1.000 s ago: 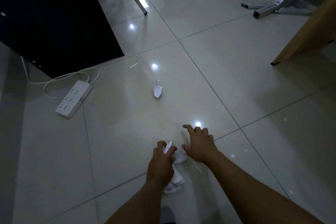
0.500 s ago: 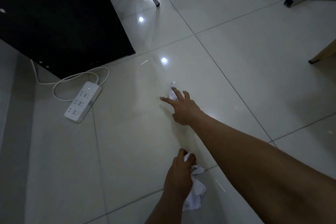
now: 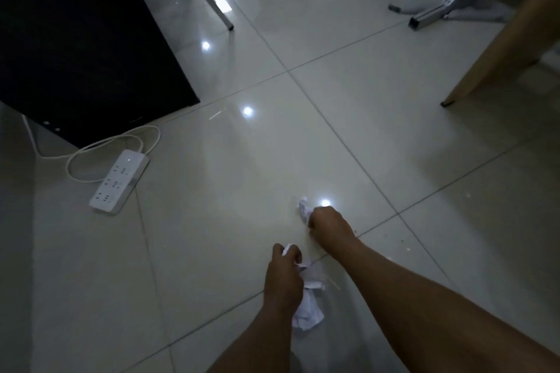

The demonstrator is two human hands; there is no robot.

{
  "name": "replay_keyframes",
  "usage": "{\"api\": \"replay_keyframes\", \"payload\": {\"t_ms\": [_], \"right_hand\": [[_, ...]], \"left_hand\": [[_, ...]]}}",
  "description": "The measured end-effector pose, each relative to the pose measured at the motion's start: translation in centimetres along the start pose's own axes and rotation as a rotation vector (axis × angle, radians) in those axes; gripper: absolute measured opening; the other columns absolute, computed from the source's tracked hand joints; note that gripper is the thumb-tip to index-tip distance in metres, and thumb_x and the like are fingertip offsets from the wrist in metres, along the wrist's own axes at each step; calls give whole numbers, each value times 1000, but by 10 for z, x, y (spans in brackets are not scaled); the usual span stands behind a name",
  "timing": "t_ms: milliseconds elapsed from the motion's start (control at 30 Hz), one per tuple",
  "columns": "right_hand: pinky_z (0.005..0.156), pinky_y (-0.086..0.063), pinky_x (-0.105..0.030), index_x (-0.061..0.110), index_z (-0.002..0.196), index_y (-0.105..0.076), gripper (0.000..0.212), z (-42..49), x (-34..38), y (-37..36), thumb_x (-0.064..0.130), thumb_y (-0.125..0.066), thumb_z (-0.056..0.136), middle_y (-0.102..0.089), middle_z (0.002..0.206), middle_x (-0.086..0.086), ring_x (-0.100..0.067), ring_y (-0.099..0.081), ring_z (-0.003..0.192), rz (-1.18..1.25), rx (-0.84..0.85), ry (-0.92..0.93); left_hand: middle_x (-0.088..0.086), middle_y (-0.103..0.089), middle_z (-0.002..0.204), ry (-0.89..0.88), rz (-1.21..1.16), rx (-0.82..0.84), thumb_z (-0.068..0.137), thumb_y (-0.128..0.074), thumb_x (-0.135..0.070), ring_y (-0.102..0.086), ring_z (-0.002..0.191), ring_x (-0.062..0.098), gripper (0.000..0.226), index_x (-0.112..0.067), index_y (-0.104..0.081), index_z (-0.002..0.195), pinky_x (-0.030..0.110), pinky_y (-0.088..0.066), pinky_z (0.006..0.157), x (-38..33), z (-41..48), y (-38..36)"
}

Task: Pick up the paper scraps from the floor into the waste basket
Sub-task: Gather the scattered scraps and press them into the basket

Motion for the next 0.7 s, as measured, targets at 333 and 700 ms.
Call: {"api": "replay_keyframes", "payload": {"t_ms": [333, 700], "right_hand": [[61, -43, -6, 16, 80, -80, 13, -142, -90, 69, 6, -71, 77, -75, 79, 2, -5, -66, 72, 451, -324, -272], [57, -44, -10, 20, 65, -75, 20, -302, -221, 210, 0, -74, 68, -71, 66, 10, 4, -63, 62, 719, -830, -469]], "left_hand": [[1, -40, 93, 13, -127, -69, 82, -56, 6, -51, 73, 19, 28, -21, -50, 79, 20, -34, 64, -85, -21, 4], [3, -39, 98, -230, -393, -52, 69, -39, 23, -50, 75, 20, 44, -17, -49, 83, 17, -38, 69, -327, -40, -50]]}}
Point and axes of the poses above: each hand's wrist, its own z-axis towards the middle knuckle, its own y-axis out of the back of the hand, x = y × z, the point moved 10 cm from there along z, towards the middle knuckle
